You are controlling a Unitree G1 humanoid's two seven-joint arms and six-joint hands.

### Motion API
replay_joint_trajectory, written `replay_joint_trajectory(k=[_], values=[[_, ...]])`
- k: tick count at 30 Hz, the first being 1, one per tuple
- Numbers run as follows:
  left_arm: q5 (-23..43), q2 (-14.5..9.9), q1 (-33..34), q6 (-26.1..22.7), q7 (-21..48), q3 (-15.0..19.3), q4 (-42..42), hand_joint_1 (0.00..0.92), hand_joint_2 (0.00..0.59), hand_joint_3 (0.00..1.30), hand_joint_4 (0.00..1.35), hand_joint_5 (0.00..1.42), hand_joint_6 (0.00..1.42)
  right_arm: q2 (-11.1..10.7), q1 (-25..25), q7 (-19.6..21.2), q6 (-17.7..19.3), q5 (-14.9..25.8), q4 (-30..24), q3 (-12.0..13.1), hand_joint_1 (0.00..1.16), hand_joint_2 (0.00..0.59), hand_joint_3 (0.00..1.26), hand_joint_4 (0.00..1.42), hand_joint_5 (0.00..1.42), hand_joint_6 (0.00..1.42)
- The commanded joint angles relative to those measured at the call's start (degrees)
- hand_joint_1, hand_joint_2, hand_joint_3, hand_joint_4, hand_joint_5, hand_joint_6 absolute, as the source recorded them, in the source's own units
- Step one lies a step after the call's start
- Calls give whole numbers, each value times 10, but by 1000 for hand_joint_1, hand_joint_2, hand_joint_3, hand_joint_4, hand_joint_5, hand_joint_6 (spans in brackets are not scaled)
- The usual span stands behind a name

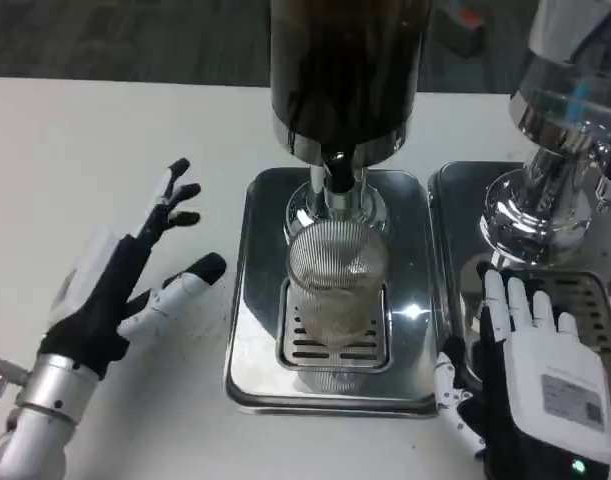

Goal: Grasp the cup under the faucet to collect the drink, then remove the cup.

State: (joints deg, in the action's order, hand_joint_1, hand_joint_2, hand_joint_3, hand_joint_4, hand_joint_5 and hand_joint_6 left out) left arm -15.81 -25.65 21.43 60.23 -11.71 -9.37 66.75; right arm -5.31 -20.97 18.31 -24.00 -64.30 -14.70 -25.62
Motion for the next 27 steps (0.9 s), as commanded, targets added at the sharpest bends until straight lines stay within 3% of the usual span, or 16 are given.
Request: replay_joint_trajectory(k=[1,9,16,21,27], values=[[50,-2,-18,24,85,23,-22,0,82,0,0,25,1,-7,18,-51,-27,-36,-3,-5,98,506,0,0,0,0],[172,17,-42,31,244,60,-96,0,85,0,0,0,0,-5,21,-63,-34,-45,-4,-7,88,513,0,0,0,0],[294,21,-49,-13,388,68,-237,0,87,0,0,0,0,-1,19,-57,-32,-34,-4,0,84,523,0,0,0,0],[344,21,-61,-52,445,73,-342,0,87,0,0,0,0,5,19,-54,-32,-30,-1,1,84,530,0,0,0,0],[351,33,-53,-80,475,76,-384,0,88,0,0,0,0,11,19,-50,-32,-26,-1,0,83,532,0,0,0,0]])
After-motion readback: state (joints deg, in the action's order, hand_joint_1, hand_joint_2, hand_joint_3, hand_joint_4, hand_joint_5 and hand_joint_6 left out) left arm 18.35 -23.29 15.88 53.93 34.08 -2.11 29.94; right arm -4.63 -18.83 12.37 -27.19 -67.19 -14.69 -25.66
